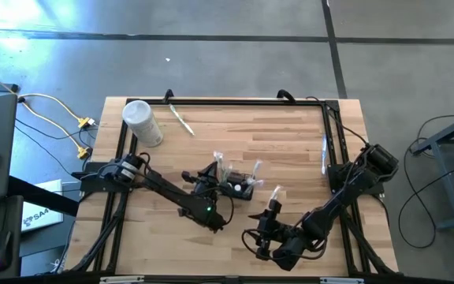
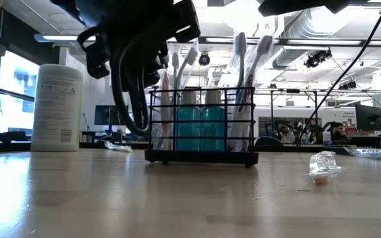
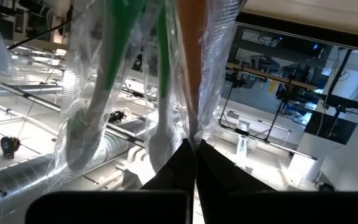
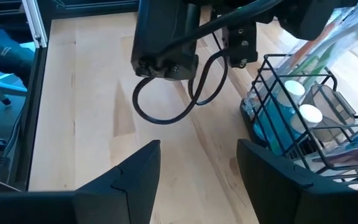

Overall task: Pick & Place toothbrushing station
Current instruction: Put the left orange toothbrush into the mesh organizer

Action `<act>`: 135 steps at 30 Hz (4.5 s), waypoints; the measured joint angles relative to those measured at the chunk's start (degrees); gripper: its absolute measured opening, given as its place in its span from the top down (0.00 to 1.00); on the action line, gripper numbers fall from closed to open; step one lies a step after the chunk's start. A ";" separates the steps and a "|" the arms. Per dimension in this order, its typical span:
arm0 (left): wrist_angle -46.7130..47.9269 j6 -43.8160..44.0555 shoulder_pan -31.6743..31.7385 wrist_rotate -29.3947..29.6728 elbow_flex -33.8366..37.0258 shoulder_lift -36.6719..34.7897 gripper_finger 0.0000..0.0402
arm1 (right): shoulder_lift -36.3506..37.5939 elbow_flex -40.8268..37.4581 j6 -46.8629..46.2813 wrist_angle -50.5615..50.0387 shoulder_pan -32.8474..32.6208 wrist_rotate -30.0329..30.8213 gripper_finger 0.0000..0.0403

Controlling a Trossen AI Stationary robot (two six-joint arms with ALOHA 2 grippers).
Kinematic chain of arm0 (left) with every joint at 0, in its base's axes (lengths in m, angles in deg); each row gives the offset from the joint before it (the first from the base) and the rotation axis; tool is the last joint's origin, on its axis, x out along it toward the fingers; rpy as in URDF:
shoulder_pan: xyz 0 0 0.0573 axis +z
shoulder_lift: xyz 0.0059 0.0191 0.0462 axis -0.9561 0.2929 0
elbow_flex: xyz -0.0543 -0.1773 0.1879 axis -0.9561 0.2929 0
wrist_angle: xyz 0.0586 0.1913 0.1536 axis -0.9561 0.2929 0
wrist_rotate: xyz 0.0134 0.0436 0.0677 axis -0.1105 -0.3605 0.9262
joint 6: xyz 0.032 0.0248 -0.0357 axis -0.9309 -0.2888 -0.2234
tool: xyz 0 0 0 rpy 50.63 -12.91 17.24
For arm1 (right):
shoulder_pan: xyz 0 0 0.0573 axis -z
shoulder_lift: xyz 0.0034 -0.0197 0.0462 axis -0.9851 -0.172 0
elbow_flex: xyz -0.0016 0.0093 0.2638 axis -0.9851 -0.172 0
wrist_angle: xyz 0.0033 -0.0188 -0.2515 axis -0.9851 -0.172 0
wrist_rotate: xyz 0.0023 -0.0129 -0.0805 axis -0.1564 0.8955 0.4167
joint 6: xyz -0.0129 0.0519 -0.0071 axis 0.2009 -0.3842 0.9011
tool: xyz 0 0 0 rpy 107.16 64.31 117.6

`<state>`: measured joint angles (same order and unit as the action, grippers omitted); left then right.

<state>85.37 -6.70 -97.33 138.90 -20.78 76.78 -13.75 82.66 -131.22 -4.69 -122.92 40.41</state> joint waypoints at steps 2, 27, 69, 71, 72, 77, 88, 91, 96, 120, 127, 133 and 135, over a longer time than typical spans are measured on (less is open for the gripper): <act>-0.25 -0.08 0.42 -0.48 -0.04 0.43 1.00 | 0.00 0.00 0.00 -0.02 0.07 0.00 0.49; 0.28 1.95 -2.67 1.16 -0.02 1.20 1.00 | 0.00 0.00 0.15 0.42 -0.31 0.04 0.49; 2.60 2.32 0.96 1.67 -0.04 -4.46 1.00 | 0.00 0.00 0.35 0.24 -0.68 0.03 0.49; 2.58 2.32 1.45 1.74 -0.04 -4.46 1.00 | 0.00 0.00 0.35 0.24 -0.68 0.02 0.49; 2.58 2.31 1.65 2.02 -0.04 -4.46 1.00 | 0.00 0.00 0.30 0.24 -0.68 0.02 0.49; 2.54 2.29 2.36 2.12 -0.04 -4.44 1.00 | 0.00 0.00 0.24 0.23 -0.68 0.02 0.49; 1.25 1.97 3.08 2.01 -0.02 -0.33 1.00 | 0.00 0.00 0.18 0.22 -0.68 0.02 0.49; 1.17 2.11 3.06 1.95 -0.02 0.02 1.00 | 0.00 0.00 0.17 0.20 -0.72 0.04 0.49; 1.19 2.22 3.02 1.47 -0.02 0.02 1.00 | 0.00 0.00 0.17 0.20 -0.85 0.02 0.49; 1.33 3.99 -0.20 -0.34 -0.02 0.02 0.98 | 0.00 0.00 0.13 0.11 -0.83 0.04 0.49; 1.16 3.43 -0.69 -0.72 -0.02 0.02 0.90 | 0.00 0.00 0.13 0.38 -0.83 0.04 0.49; 1.01 3.45 -1.36 -1.80 -0.02 0.02 0.80 | 0.00 0.00 0.13 0.38 -0.83 0.04 0.49; 0.78 3.63 -1.64 -1.76 -0.02 0.02 0.76 | 0.00 0.00 0.13 0.35 -0.83 0.04 0.49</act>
<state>86.15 -3.07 -98.97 137.14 -20.80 76.81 -13.75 82.66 -131.09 -4.33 -123.76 40.46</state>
